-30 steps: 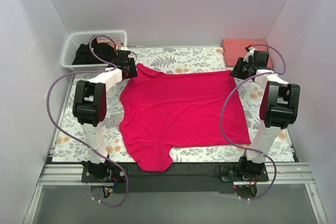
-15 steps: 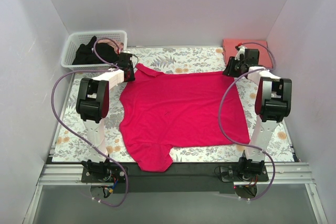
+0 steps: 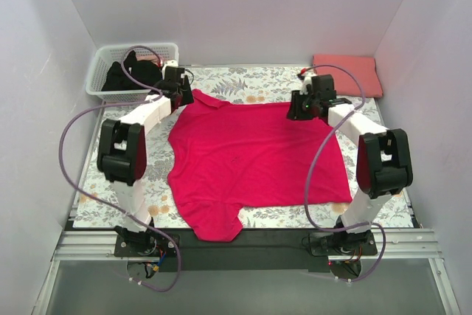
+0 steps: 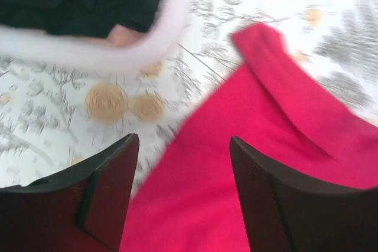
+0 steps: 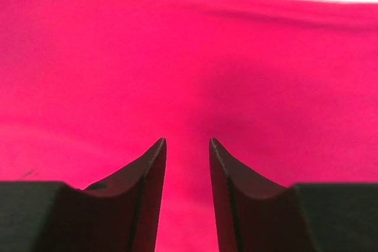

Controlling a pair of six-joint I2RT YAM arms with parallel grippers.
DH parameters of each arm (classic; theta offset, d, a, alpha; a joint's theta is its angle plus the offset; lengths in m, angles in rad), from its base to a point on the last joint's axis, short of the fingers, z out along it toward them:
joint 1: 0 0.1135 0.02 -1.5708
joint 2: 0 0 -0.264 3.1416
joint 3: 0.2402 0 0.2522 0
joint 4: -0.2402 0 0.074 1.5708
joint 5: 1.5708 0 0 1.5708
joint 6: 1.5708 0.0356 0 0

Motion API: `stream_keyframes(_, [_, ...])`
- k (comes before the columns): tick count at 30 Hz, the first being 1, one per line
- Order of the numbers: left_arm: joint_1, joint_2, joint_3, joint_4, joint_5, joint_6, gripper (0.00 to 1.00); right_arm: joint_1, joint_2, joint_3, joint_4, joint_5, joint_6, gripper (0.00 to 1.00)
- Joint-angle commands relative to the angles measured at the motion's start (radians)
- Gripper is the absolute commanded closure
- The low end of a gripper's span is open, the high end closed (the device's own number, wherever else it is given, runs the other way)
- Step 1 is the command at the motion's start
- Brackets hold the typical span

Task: Fold and stack the t-shirts
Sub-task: Flatten the tshirt out

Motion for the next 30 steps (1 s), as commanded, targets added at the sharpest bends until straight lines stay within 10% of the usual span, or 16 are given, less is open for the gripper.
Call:
stream_keyframes(1, [-0.096,-0.263,-0.091,-0.095,-0.047,-0.056,0.37,0.126,-0.1,-0.067,-0.127,0.132,0.039,0.55])
stream_keyframes(12, [-0.266,-0.755,-0.601,-0.416,0.065,-0.346,0.36,0.24,-0.429,-0.403,-0.307,0.222,0.072,0.43])
stream_keyframes(30, [-0.275,-0.564,-0.763,-0.58,0.106,-0.591,0.47,0.246,-0.424,-0.617,-0.407,0.26,0.153,0.38])
